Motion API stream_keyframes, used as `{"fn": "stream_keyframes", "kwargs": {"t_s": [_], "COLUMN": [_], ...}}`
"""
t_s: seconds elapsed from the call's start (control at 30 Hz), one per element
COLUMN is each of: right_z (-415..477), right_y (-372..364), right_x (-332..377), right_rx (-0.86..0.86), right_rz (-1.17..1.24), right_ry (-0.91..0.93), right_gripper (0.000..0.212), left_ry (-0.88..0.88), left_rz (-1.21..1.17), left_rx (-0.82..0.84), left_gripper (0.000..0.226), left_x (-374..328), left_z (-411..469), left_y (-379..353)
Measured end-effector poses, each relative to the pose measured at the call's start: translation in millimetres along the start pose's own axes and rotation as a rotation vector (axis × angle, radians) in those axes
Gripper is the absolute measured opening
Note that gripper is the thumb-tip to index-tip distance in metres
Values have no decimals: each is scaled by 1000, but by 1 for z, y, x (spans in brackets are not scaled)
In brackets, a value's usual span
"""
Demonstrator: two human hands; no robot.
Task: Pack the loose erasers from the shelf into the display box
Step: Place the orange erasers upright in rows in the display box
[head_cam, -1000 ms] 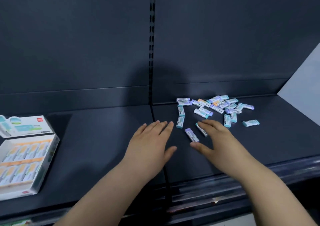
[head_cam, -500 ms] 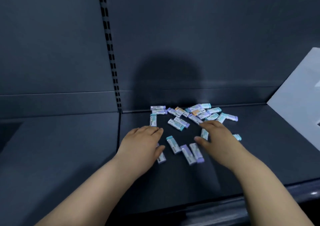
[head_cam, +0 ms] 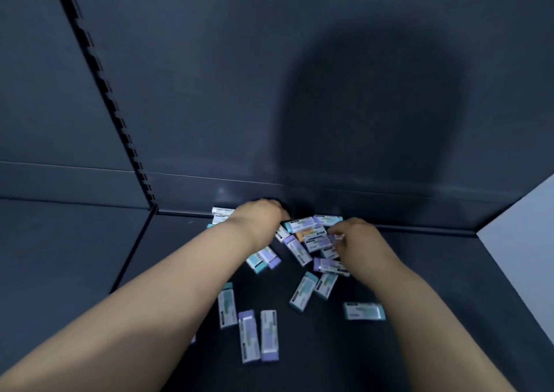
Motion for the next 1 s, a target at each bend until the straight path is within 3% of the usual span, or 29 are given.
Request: {"fn": "stream_keyframes", "kwargs": {"t_s": [0.13, 0.27, 0.4, 0.63, 0.83, 0.93, 1.0], "right_z": [21, 36, 38, 35, 10, -5, -16], "right_y": [0, -8, -3, 1, 7, 8, 7], "right_x": [8, 9, 10, 19, 6, 6, 11], "right_rx": [54, 81, 139, 111, -23, -41, -8], "right_rz": [-18, -59, -88, -379, 124, 297, 362], "right_ry": [131, 139, 144, 195, 241, 295, 308], "right_gripper": [30, 30, 15, 30, 15, 19, 22], "left_ry": [54, 83, 69, 18, -37, -70, -56], "left_rz": [-59, -53, -89, -151, -243, -378, -424], "left_rx": [89, 133, 215, 127, -135, -281, -294], "left_gripper": [44, 41, 48, 30, 25, 17, 18], "left_x": [-1, -3, -3, -1, -1, -6, -8], "left_z": [11, 3, -7, -14, -36, -59, -73], "left_y": [-5, -3, -3, -8, -9, -4, -6]}}
Point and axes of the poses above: each hand's wrist, its own z-axis towards the middle knuckle, its own y-axis out of the back of the hand, x = y × z, the point moved 4 cm from there along z, towards the middle knuckle, and after that the axes turned 11 degrees about x, right-handed, at the moved point
